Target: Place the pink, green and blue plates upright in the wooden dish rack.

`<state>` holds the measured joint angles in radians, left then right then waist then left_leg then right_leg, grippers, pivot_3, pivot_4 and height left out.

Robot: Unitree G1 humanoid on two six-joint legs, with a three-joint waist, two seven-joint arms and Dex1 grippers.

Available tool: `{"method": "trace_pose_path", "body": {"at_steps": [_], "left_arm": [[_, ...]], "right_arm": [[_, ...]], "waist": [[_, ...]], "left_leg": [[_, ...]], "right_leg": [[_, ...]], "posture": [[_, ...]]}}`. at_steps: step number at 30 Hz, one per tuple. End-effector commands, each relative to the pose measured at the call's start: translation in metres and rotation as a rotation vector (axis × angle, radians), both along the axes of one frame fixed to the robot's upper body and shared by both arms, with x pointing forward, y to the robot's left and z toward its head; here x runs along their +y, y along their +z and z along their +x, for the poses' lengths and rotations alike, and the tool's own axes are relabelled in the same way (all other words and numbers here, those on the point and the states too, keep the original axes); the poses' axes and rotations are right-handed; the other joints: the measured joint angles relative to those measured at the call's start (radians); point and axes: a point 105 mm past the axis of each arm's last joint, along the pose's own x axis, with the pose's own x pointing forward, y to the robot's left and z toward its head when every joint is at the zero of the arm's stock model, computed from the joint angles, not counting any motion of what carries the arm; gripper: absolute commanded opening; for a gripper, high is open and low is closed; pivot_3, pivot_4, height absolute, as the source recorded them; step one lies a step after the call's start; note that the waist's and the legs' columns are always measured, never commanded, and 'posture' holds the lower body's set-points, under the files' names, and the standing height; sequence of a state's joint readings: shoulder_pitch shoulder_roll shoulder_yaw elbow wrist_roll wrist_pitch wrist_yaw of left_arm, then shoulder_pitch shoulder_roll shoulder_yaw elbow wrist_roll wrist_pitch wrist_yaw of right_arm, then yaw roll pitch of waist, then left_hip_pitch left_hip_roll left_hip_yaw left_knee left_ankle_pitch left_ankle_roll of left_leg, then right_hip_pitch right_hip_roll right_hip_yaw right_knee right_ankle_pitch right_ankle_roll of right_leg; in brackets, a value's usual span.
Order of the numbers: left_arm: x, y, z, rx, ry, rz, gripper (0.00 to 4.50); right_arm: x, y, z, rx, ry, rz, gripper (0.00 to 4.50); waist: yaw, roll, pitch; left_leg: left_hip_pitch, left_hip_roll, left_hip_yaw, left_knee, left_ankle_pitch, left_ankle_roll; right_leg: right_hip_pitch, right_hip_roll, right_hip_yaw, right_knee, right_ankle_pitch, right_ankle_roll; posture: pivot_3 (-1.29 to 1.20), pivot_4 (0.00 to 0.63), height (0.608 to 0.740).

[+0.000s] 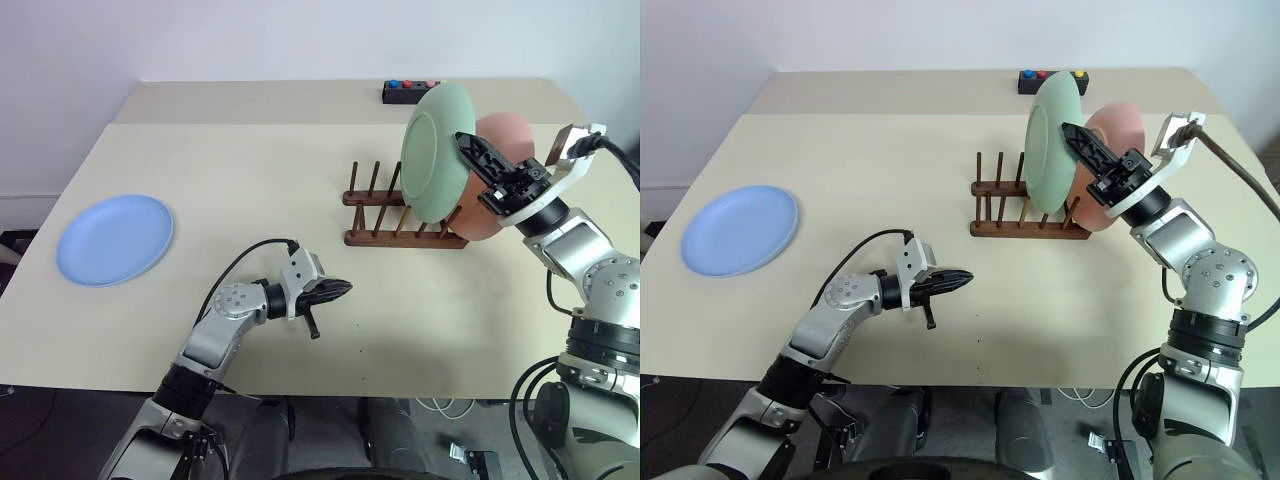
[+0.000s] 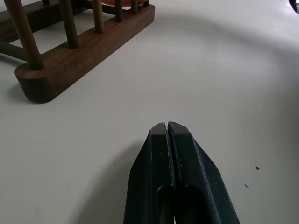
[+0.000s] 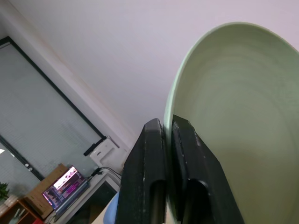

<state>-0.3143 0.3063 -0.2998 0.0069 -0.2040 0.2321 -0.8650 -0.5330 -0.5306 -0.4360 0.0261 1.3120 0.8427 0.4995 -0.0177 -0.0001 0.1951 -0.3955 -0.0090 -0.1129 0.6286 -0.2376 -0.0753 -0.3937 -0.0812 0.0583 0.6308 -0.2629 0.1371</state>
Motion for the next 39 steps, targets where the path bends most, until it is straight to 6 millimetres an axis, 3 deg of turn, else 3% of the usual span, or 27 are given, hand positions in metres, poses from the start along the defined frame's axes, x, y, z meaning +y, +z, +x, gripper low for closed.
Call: {"method": "trace_pose_path", "body": {"at_steps": [1,3,12,18,24,29,33,36,39], "left_arm": [[0.000,0.007,0.001,-0.032,0.002,-0.010,0.00],[0.000,0.007,0.001,-0.032,0.001,-0.010,0.00],[0.001,0.008,0.000,-0.034,0.000,-0.009,0.00],[0.001,0.008,0.000,-0.034,0.001,-0.011,0.00],[0.001,0.010,0.002,-0.037,0.005,-0.015,0.00],[0.009,0.016,0.008,-0.066,0.043,-0.021,0.00],[0.044,0.044,0.031,-0.133,0.233,-0.073,0.00],[0.060,0.053,0.038,-0.140,0.309,-0.095,1.33],[0.099,0.070,0.048,-0.187,0.478,-0.098,2.90]], "right_arm": [[-0.001,0.017,-0.002,-0.069,-0.011,0.006,1.87],[0.000,0.018,-0.003,-0.078,-0.003,0.002,2.82],[0.002,0.026,-0.009,-0.141,-0.020,-0.078,2.82],[-0.001,0.045,-0.014,-0.282,-0.111,-0.225,2.82],[0.010,0.063,-0.029,-0.409,-0.097,-0.341,2.82],[0.044,0.038,-0.048,-0.509,0.032,-0.679,2.82],[0.072,0.017,-0.048,-0.604,0.060,-0.873,2.82],[0.078,0.015,-0.048,-0.629,0.066,-0.873,2.86],[0.085,0.007,-0.044,-0.678,0.039,-0.928,2.86]], "waist": [[0.000,0.000,0.000],[0.000,0.000,0.000],[0.000,0.000,0.000],[0.000,0.000,0.000],[0.000,0.000,0.000],[0.001,0.000,0.000],[-0.005,-0.001,0.000],[-0.001,-0.001,0.000],[0.002,-0.002,0.001]], "left_leg": [[0.000,0.000,0.000,0.000,0.000,0.000],[0.000,0.000,0.000,0.000,0.000,0.000],[0.000,0.000,0.000,0.000,0.000,0.000],[-0.001,0.000,0.000,0.000,0.000,0.000],[-0.002,0.000,0.000,0.000,0.000,0.000],[-0.004,0.000,0.000,0.000,0.000,0.000],[-0.004,0.000,0.000,0.000,0.000,0.000],[-0.004,0.000,0.000,0.001,0.000,0.000],[-0.006,0.000,-0.001,0.001,0.000,0.000]], "right_leg": [[0.000,0.000,0.000,0.000,0.000,0.000],[0.000,0.000,0.000,0.000,0.000,0.000],[0.000,0.000,0.000,0.000,0.000,0.000],[-0.001,0.000,0.000,0.000,0.000,0.000],[-0.002,0.000,0.000,0.000,0.000,0.000],[-0.004,0.000,-0.001,0.000,0.000,0.000],[-0.004,0.000,-0.001,0.000,0.000,0.000],[-0.005,0.000,-0.001,0.000,0.001,0.000],[-0.005,0.000,-0.001,-0.001,0.001,0.000]], "posture": [[0.00,0.150,0.734],[0.00,0.150,0.734],[0.00,0.150,0.734],[0.00,0.150,0.734],[0.00,0.150,0.734],[0.00,0.150,0.734],[0.00,0.150,0.734],[0.00,0.150,0.734],[0.00,0.150,0.734]]}}
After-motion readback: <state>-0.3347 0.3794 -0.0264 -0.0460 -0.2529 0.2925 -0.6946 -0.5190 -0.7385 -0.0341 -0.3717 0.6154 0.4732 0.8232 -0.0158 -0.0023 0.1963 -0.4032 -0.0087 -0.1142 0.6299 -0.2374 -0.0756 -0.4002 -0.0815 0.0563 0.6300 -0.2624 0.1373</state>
